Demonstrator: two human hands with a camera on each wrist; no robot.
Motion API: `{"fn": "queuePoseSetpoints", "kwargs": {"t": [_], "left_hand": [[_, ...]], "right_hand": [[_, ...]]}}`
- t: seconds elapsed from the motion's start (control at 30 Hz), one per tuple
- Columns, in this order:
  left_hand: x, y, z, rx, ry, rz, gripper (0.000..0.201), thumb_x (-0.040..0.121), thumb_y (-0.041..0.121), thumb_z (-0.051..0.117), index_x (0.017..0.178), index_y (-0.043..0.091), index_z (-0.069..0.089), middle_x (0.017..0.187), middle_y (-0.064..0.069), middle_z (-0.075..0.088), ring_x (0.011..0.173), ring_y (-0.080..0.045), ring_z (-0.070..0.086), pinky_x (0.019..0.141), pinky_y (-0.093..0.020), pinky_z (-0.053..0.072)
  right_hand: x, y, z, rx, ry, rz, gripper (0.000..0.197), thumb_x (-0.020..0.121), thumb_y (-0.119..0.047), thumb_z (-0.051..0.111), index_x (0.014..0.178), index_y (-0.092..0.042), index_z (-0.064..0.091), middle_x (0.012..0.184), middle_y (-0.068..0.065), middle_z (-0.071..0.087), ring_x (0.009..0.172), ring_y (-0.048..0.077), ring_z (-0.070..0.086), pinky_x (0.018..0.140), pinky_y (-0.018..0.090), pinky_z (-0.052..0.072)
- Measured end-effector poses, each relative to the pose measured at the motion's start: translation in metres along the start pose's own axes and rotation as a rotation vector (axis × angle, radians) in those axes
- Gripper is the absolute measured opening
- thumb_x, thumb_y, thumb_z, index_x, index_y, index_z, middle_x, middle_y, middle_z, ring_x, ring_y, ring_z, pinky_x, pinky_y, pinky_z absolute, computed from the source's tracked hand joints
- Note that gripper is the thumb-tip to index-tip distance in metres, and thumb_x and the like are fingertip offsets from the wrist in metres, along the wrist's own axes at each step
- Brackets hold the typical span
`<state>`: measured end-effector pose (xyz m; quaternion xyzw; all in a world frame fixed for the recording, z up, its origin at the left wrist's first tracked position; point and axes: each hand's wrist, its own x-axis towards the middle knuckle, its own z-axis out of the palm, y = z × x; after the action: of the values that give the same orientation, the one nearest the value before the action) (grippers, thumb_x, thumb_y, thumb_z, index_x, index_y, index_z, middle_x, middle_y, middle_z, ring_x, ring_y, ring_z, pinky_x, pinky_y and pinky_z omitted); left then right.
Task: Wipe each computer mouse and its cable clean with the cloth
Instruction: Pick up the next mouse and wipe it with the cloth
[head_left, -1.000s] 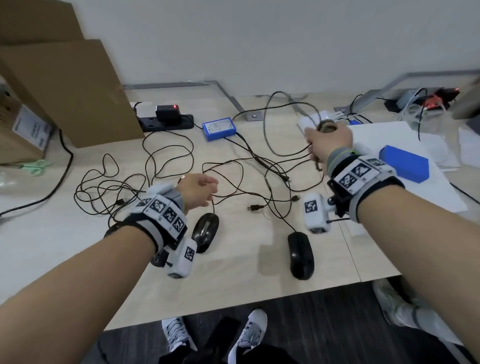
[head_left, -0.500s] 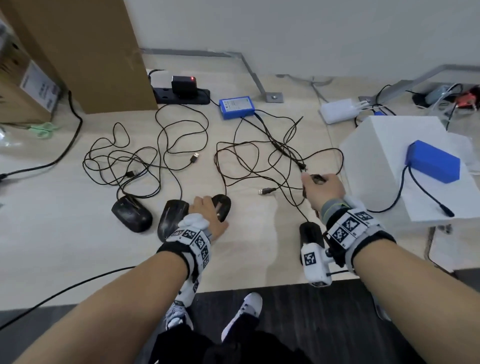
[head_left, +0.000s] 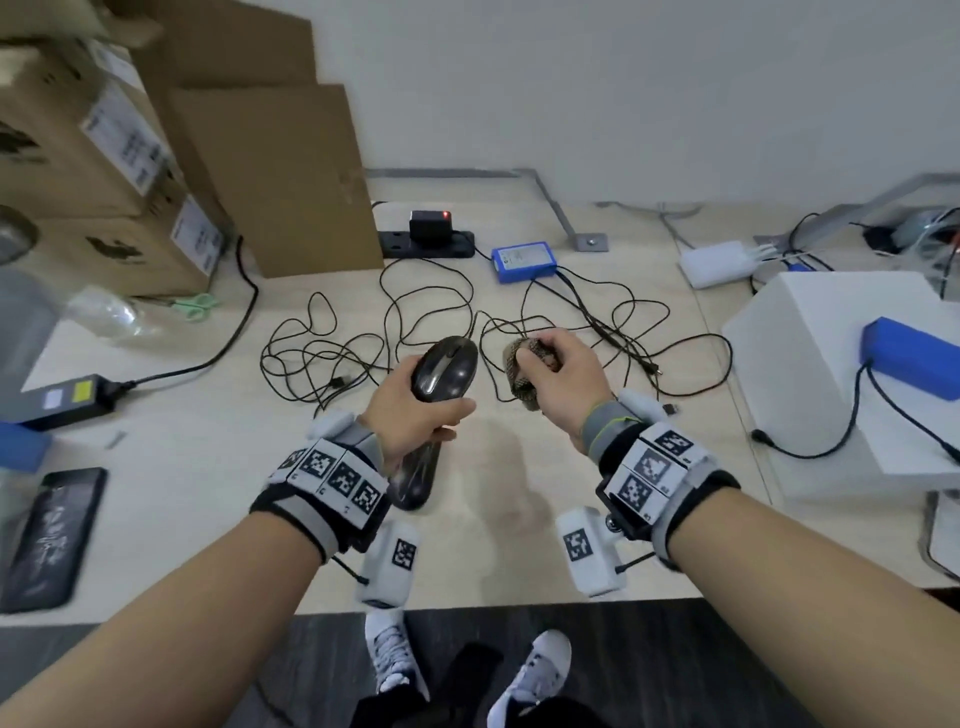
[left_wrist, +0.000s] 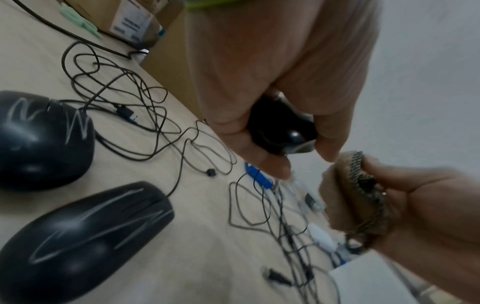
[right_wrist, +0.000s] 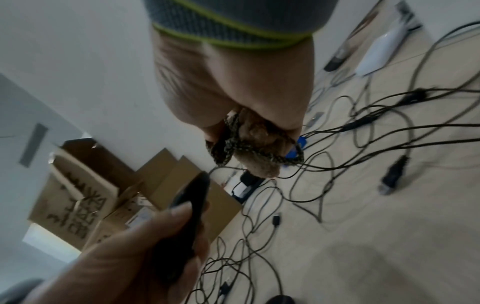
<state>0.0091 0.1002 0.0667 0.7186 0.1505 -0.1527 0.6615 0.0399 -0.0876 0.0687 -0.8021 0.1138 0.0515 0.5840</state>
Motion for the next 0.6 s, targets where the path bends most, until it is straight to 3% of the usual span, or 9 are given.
{"fn": "queuePoseSetpoints", "kwargs": {"t": [0.07, 0.13, 0.2, 0.3, 0.37, 0.43, 0.5, 0.57, 0.6], "left_hand": [[-0.004, 0.016, -0.009, -0.074, -0.046, 0.015, 0.055, 0.074, 0.01, 0.083, 0.118, 0.016, 0.05, 0.099, -0.013, 0.067, 0.074, -0.022, 0.067, 0.063, -0.035, 0.06], [-0.01, 0.028, -0.02, -0.121, -0.081, 0.039, 0.061, 0.072, 0.015, 0.084, 0.121, 0.018, 0.048, 0.106, -0.014, 0.07, 0.071, -0.022, 0.065, 0.055, -0.031, 0.053], [-0.016, 0.035, -0.027, -0.221, -0.131, 0.015, 0.063, 0.073, 0.027, 0.08, 0.125, 0.021, 0.045, 0.109, -0.017, 0.07, 0.066, -0.022, 0.061, 0.051, -0.028, 0.045], [-0.018, 0.043, -0.034, -0.369, -0.246, -0.085, 0.051, 0.091, 0.055, 0.053, 0.128, 0.02, 0.047, 0.107, -0.02, 0.07, 0.063, -0.021, 0.054, 0.054, -0.028, 0.036], [-0.019, 0.05, -0.031, -0.427, -0.282, -0.153, 0.06, 0.094, 0.067, 0.027, 0.122, 0.023, 0.055, 0.101, -0.018, 0.069, 0.061, -0.021, 0.052, 0.056, -0.028, 0.032], [-0.019, 0.054, -0.024, -0.487, -0.273, -0.204, 0.066, 0.095, 0.069, 0.016, 0.114, 0.022, 0.059, 0.089, -0.012, 0.068, 0.061, -0.022, 0.05, 0.056, -0.028, 0.03], [-0.018, 0.054, -0.018, -0.538, -0.23, -0.264, 0.065, 0.097, 0.066, 0.015, 0.105, 0.022, 0.061, 0.081, -0.007, 0.065, 0.062, -0.021, 0.05, 0.057, -0.027, 0.03], [-0.014, 0.054, -0.015, -0.632, -0.171, -0.308, 0.063, 0.097, 0.064, 0.02, 0.106, 0.022, 0.065, 0.09, -0.005, 0.068, 0.073, -0.021, 0.057, 0.065, -0.027, 0.038], [-0.011, 0.054, -0.015, -0.689, -0.136, -0.314, 0.062, 0.097, 0.064, 0.022, 0.11, 0.02, 0.065, 0.1, -0.006, 0.071, 0.085, -0.022, 0.063, 0.075, -0.029, 0.044]], "right_hand": [[0.0, -0.017, 0.008, -0.015, 0.011, -0.114, 0.012, 0.085, -0.03, 0.064, 0.094, -0.023, 0.062, 0.095, 0.003, 0.065, 0.085, 0.02, 0.061, 0.07, 0.034, 0.055], [0.002, -0.038, 0.016, 0.019, 0.048, -0.207, 0.004, 0.09, -0.022, 0.064, 0.093, -0.021, 0.062, 0.089, -0.002, 0.064, 0.077, 0.009, 0.059, 0.067, 0.022, 0.05], [0.003, -0.057, 0.021, 0.088, 0.105, -0.262, 0.004, 0.09, -0.019, 0.064, 0.093, -0.017, 0.064, 0.084, -0.002, 0.065, 0.069, 0.004, 0.058, 0.065, 0.021, 0.051], [0.005, -0.079, 0.034, 0.136, 0.151, -0.304, 0.005, 0.089, -0.023, 0.066, 0.093, -0.019, 0.065, 0.084, -0.004, 0.067, 0.078, 0.011, 0.061, 0.08, 0.032, 0.054], [0.001, -0.087, 0.044, 0.084, 0.134, -0.319, 0.005, 0.088, -0.024, 0.067, 0.092, -0.024, 0.064, 0.085, -0.01, 0.066, 0.083, 0.011, 0.062, 0.086, 0.031, 0.052], [-0.006, -0.088, 0.052, -0.043, 0.064, -0.333, 0.011, 0.087, -0.031, 0.066, 0.097, -0.027, 0.066, 0.094, -0.009, 0.068, 0.092, 0.011, 0.063, 0.092, 0.029, 0.049], [-0.016, -0.084, 0.056, -0.241, -0.023, -0.369, 0.02, 0.088, -0.03, 0.064, 0.106, -0.025, 0.068, 0.105, -0.003, 0.065, 0.101, 0.013, 0.06, 0.093, 0.021, 0.042], [-0.025, -0.079, 0.057, -0.388, -0.064, -0.472, 0.022, 0.086, -0.024, 0.067, 0.108, -0.022, 0.067, 0.104, -0.003, 0.057, 0.104, 0.015, 0.054, 0.089, 0.018, 0.036], [-0.029, -0.076, 0.057, -0.417, -0.079, -0.529, 0.024, 0.083, -0.023, 0.069, 0.107, -0.022, 0.066, 0.104, -0.003, 0.053, 0.103, 0.015, 0.053, 0.088, 0.018, 0.035]]}}
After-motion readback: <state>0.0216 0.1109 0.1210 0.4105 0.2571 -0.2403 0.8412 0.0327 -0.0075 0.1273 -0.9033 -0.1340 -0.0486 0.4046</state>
